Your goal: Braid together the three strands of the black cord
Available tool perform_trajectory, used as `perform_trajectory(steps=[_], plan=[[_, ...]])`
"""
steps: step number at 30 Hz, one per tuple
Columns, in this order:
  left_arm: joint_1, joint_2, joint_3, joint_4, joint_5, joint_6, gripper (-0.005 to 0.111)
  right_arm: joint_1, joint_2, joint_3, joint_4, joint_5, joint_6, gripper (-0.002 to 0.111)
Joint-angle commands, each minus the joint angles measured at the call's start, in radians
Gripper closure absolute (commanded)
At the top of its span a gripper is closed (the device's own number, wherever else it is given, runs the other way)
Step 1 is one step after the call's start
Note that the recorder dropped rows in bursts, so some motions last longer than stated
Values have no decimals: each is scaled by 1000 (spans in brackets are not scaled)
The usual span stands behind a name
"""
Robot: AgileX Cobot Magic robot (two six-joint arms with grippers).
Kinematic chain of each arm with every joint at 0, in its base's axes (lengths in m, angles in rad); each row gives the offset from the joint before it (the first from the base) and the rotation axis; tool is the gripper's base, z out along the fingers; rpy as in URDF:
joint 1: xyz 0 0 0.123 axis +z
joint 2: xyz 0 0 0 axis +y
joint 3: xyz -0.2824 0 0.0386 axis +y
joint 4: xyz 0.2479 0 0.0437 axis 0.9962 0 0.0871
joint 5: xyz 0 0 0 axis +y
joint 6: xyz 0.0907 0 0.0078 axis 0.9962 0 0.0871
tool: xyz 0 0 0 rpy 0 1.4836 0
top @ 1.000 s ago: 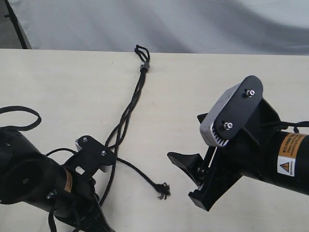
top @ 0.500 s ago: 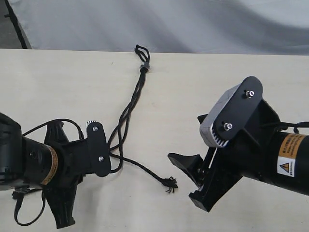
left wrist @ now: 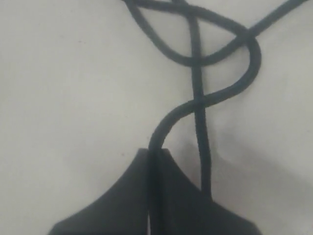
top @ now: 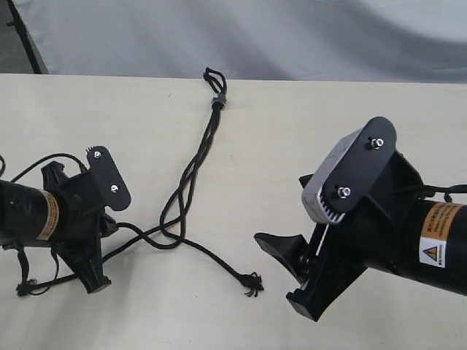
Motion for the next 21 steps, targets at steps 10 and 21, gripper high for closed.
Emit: perform_trajectory(steps=[10, 21], plan=[[1, 107, 6, -17, -30, -139, 106, -7, -6, 1, 0, -2, -4, 32], [-59, 107, 6, -17, 25, -379, 100, -7, -6, 1, 0, -2, -10, 32]])
